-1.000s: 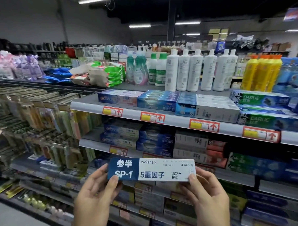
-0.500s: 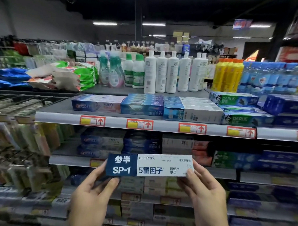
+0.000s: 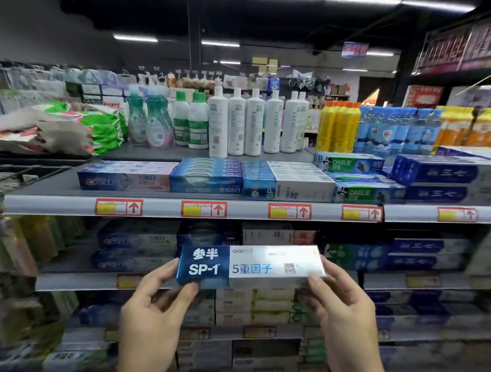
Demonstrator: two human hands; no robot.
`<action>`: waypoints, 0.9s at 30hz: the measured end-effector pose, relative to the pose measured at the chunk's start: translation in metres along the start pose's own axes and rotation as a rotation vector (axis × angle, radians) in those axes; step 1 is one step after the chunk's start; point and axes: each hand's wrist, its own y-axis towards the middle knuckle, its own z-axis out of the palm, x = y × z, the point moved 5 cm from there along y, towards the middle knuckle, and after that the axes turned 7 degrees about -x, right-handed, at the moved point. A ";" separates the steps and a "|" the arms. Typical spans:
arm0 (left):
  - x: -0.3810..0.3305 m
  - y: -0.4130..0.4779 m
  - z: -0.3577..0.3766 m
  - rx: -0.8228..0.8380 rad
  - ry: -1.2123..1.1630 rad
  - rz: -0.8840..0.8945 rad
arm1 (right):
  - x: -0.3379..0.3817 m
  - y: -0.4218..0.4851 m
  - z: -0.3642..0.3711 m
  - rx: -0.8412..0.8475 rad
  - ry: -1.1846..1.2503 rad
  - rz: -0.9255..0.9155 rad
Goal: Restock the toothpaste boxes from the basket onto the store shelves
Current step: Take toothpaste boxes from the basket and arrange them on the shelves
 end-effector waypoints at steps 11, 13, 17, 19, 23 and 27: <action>-0.015 -0.005 0.025 0.114 -0.092 0.005 | 0.005 0.015 -0.025 0.004 -0.063 -0.109; -0.016 -0.003 0.027 0.114 -0.093 0.004 | 0.011 0.016 -0.024 0.008 -0.042 -0.103; -0.016 0.002 0.029 0.072 -0.118 -0.039 | 0.023 0.017 -0.024 0.045 -0.014 -0.095; -0.018 0.003 0.030 0.054 -0.114 -0.037 | 0.026 0.017 -0.025 0.069 -0.032 -0.102; -0.029 0.001 0.032 0.022 -0.071 0.009 | 0.031 0.018 -0.023 0.134 -0.061 -0.123; -0.040 0.000 0.034 0.000 -0.027 0.037 | 0.035 0.018 -0.021 0.160 -0.073 -0.140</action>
